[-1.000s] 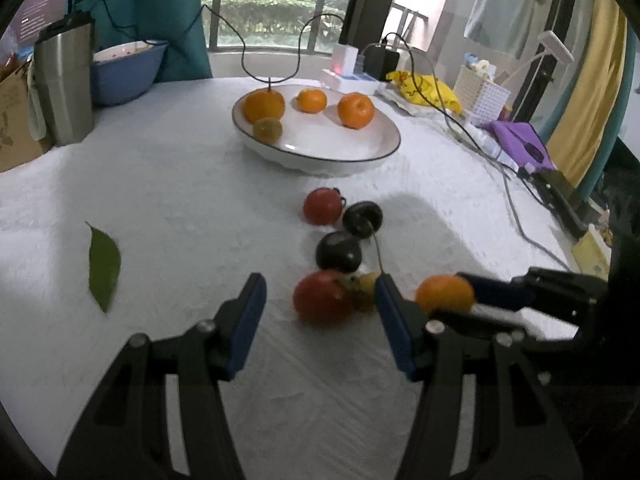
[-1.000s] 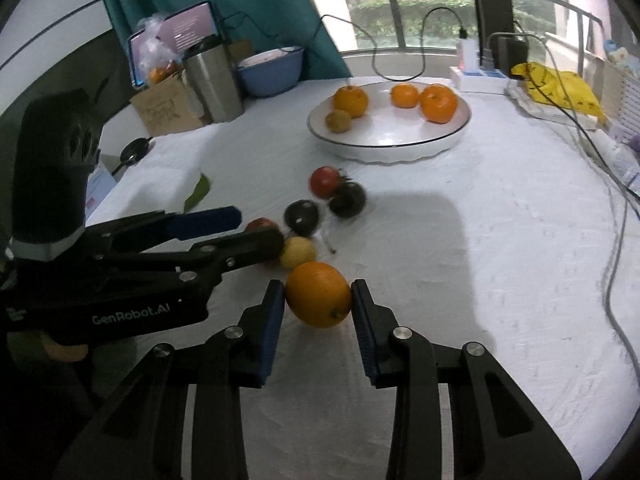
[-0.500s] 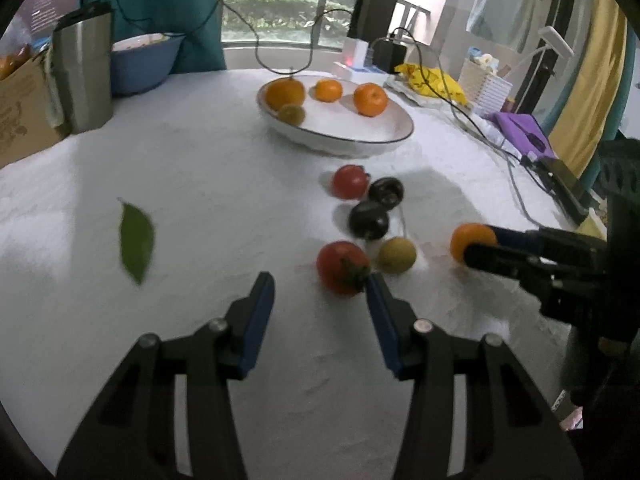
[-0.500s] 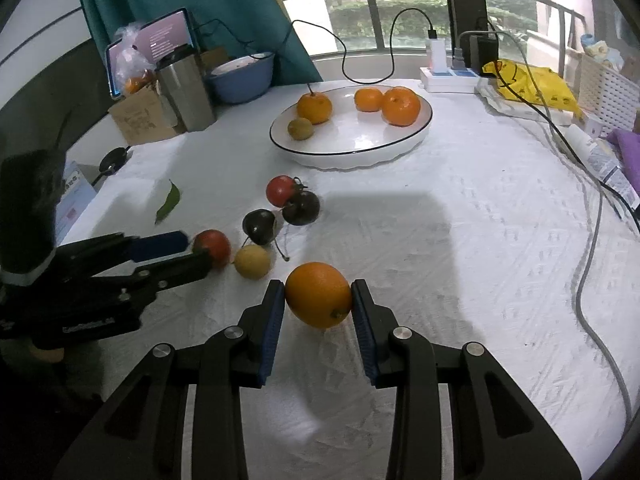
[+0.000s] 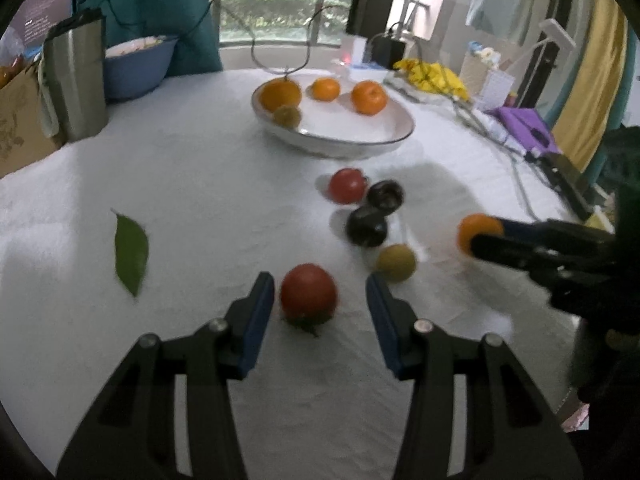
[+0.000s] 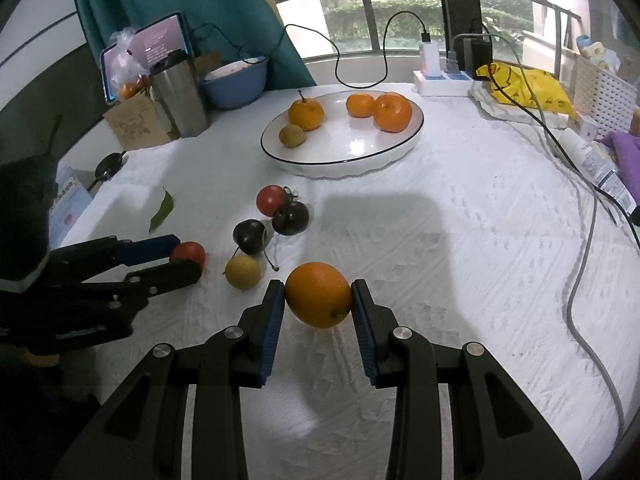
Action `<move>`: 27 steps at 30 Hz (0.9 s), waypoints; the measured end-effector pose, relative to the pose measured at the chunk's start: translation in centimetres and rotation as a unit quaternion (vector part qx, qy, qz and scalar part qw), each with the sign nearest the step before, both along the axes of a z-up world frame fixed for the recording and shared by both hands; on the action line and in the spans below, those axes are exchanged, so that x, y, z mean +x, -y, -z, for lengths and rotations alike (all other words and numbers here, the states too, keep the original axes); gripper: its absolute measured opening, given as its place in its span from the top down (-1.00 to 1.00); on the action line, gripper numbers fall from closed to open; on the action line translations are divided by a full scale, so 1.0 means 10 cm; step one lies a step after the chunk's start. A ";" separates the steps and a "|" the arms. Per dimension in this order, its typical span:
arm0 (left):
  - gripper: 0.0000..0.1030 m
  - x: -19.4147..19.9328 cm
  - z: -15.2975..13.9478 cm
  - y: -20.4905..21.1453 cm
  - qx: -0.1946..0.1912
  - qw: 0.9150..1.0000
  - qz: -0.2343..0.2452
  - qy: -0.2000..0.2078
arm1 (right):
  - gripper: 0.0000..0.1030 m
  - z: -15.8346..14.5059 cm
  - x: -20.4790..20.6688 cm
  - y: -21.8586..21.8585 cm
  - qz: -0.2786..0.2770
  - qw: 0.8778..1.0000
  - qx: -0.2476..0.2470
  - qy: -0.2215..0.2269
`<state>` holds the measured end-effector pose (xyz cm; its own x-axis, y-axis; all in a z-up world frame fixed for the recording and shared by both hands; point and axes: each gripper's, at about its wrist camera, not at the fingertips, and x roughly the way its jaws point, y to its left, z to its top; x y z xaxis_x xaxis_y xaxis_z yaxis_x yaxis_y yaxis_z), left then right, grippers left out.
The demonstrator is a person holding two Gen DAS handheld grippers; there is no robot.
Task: Organize fruits
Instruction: 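Grasp the red fruit with left gripper while right gripper holds the orange, then carry the red fruit and orange over the white plate with both grippers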
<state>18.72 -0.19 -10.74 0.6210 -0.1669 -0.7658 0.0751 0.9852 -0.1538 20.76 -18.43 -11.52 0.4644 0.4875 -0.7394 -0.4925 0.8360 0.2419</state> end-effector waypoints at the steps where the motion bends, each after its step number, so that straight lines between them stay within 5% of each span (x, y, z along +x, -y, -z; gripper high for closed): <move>1: 0.04 0.01 0.02 -0.01 0.003 1.000 -0.002 -0.002 | 0.29 0.00 0.02 0.01 0.001 1.000 0.000 0.000; 3: 0.07 0.02 0.04 -0.03 0.007 1.000 -0.005 -0.001 | 0.29 0.01 0.04 0.02 0.003 1.000 0.000 -0.001; 6: 0.39 0.04 0.06 -0.02 0.019 1.000 0.000 0.001 | 0.29 0.01 0.07 0.02 0.003 1.000 -0.001 -0.002; 27: 0.40 0.40 -0.23 -0.05 -0.004 0.999 0.025 0.024 | 0.29 -0.21 0.53 -0.09 0.001 1.000 0.003 0.020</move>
<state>22.75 0.28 -8.45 0.6481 -0.2049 -0.7335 0.1327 0.9788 -0.1562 26.03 -17.50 -9.46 0.4945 0.4920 -0.7165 -0.5011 0.8349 0.2275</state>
